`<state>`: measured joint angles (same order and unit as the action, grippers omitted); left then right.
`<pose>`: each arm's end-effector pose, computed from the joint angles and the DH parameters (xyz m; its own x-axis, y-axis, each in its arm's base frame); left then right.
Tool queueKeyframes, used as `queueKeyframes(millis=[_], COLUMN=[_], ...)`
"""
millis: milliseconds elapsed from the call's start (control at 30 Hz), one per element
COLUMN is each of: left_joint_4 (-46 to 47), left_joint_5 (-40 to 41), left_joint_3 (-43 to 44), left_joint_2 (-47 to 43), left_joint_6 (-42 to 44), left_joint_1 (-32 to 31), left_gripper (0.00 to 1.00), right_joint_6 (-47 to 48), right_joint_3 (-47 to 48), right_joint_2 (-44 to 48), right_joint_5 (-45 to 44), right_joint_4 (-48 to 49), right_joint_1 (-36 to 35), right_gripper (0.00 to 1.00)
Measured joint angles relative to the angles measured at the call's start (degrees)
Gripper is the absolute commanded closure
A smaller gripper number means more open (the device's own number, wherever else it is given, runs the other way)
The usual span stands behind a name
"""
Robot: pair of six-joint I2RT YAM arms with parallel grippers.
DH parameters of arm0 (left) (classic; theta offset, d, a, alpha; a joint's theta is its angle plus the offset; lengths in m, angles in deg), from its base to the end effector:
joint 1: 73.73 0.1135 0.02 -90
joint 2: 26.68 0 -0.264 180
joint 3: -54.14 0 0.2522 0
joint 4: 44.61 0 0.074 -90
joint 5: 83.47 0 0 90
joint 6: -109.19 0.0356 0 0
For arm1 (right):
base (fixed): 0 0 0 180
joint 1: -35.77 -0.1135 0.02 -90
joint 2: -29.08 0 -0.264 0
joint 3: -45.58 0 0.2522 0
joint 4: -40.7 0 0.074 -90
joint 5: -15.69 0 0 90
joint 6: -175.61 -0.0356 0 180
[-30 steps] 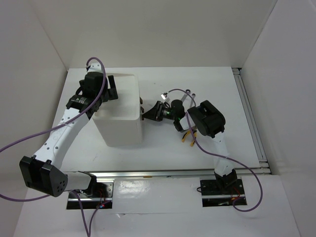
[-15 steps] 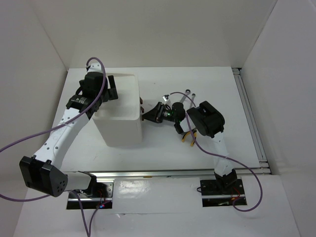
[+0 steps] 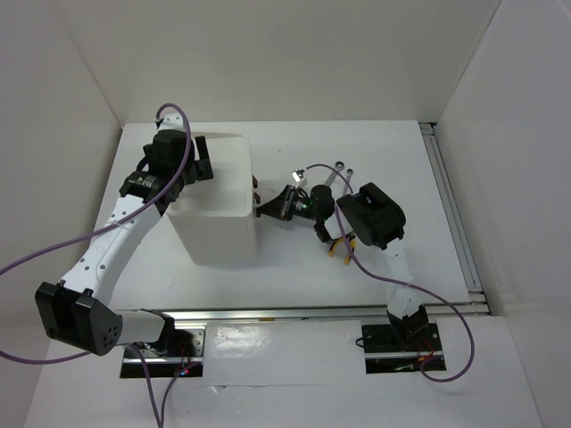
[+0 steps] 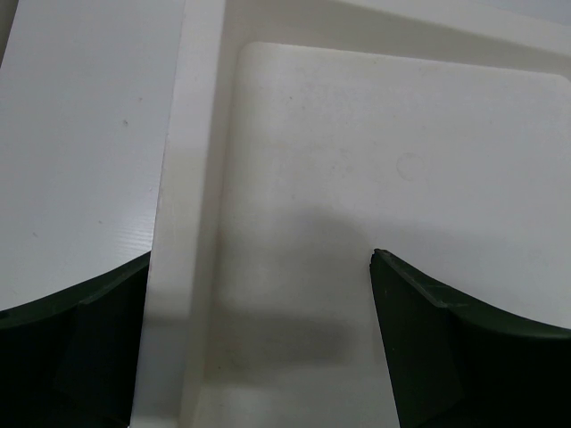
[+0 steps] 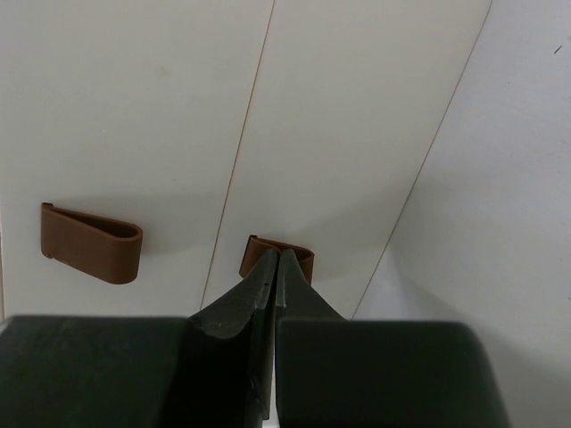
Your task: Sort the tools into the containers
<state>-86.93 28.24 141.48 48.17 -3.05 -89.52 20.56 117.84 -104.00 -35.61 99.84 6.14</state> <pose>0.2828 -0.0663 0.3696 -0.4219 -0.2461 -0.8726 -0.2330 0.9596 -0.1580 0.3584 0.2295 0.0831 -0.8531 0.3288 -0.4050 -0.3688 0.1690 0.9140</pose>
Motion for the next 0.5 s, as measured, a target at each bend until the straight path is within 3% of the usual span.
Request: queueKeyframes(millis=[233,500], left_joint_4=[0.0,0.0], left_joint_5=[0.0,-0.11], left_joint_3=[0.0,0.0], left_joint_2=[0.0,0.0], left_joint_6=[0.02,0.02], left_joint_1=[0.0,0.0], left_gripper=[0.0,0.0], right_joint_6=[2.91,11.91], right_joint_3=[-1.46,-6.47], right_joint_2=[2.01,13.33], right_joint_5=[-0.72,-2.99], right_joint_4=[-2.56,-14.4], right_joint_1=[-0.02,1.79], right_gripper=[1.0,1.0])
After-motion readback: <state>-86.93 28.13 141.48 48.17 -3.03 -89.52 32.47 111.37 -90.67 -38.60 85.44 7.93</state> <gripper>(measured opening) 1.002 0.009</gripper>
